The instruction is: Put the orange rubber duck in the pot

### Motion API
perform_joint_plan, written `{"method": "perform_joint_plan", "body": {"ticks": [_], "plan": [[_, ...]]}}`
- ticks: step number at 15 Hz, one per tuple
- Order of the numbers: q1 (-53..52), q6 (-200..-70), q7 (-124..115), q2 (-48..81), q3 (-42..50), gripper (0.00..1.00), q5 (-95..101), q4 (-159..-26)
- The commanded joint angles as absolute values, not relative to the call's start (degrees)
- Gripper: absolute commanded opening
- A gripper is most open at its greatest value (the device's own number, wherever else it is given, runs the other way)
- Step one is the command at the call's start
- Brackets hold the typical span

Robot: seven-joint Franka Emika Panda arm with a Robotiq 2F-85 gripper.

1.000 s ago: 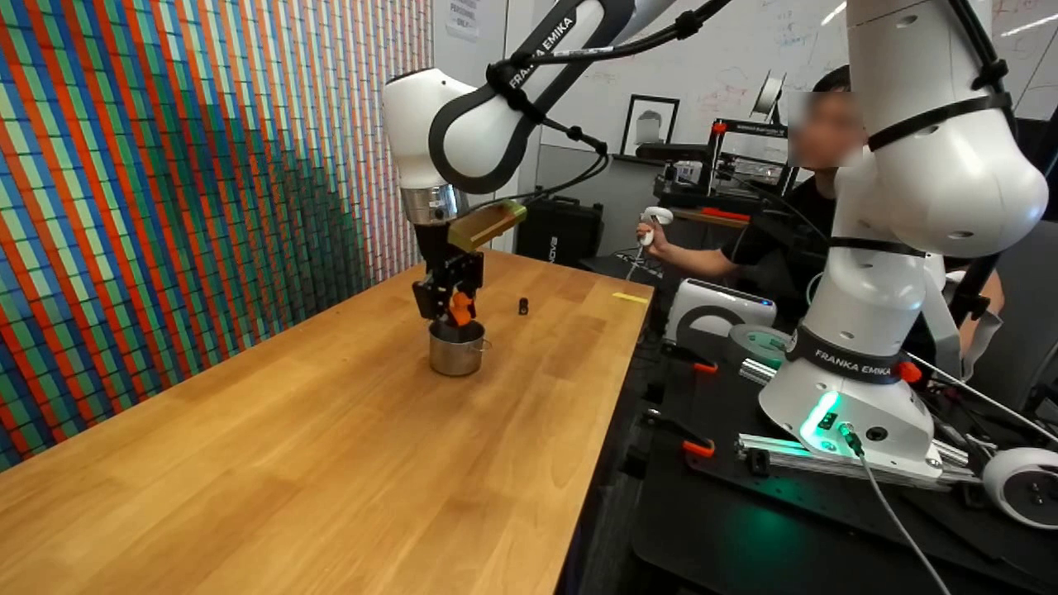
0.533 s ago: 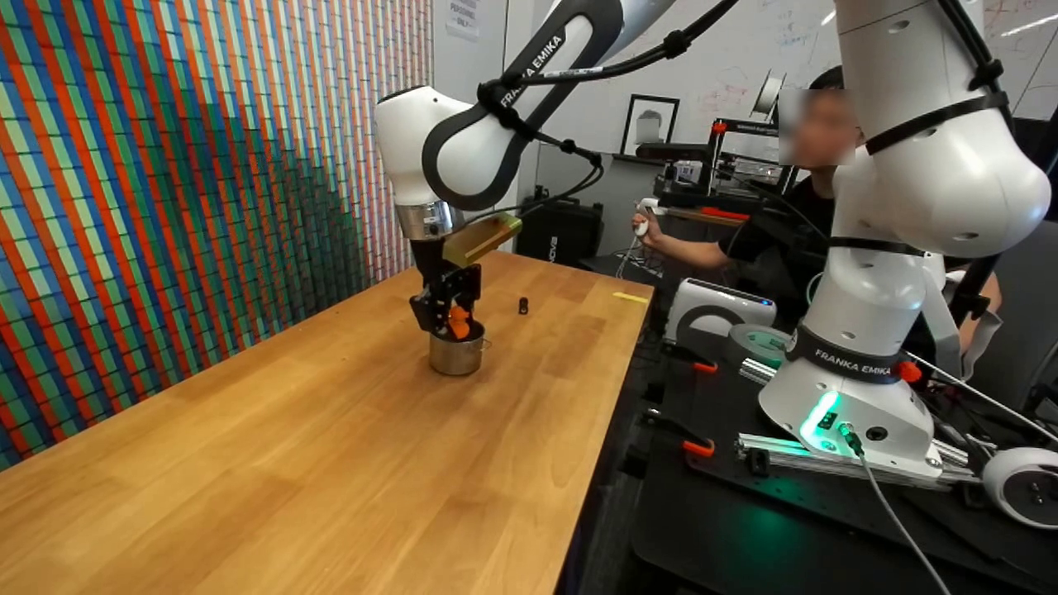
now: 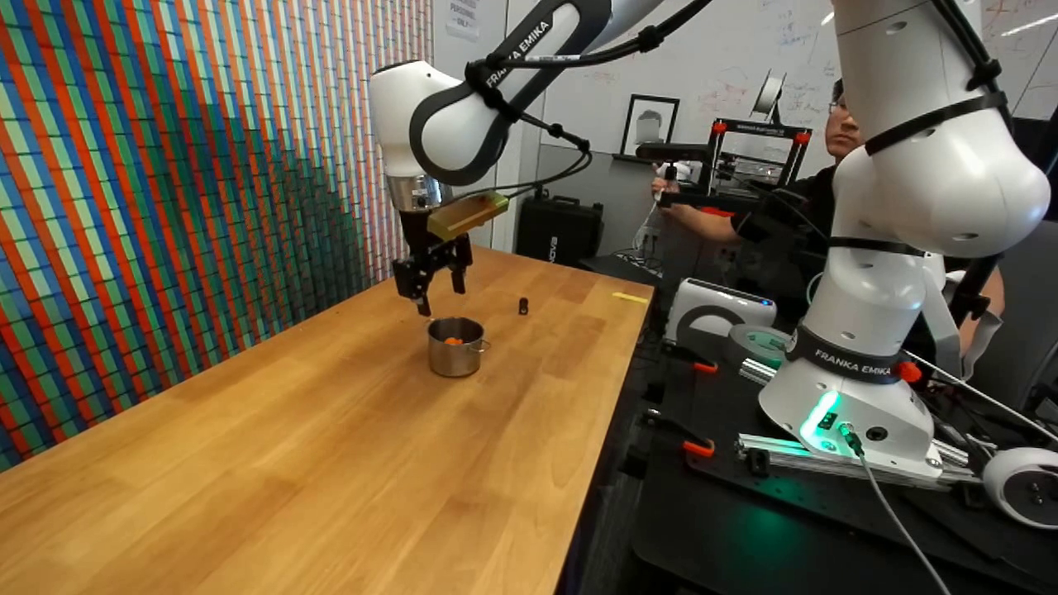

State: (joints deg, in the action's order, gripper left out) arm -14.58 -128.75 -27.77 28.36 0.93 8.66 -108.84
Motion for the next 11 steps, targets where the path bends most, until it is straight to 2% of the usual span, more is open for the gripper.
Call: {"method": "perform_joint_plan", "body": {"ticks": [1, 8, 9, 11], "plan": [[-13.89, -123.50, -25.02, 25.70, 1.16, 1.00, 9.82, -104.51], [-13.32, -112.13, -20.29, 15.39, -0.69, 1.00, 11.06, -105.43], [-12.97, -115.04, -21.79, 19.00, -0.76, 1.00, 10.65, -103.73], [-12.94, -114.41, -21.74, 17.99, -1.12, 1.00, 10.64, -103.85]]}}
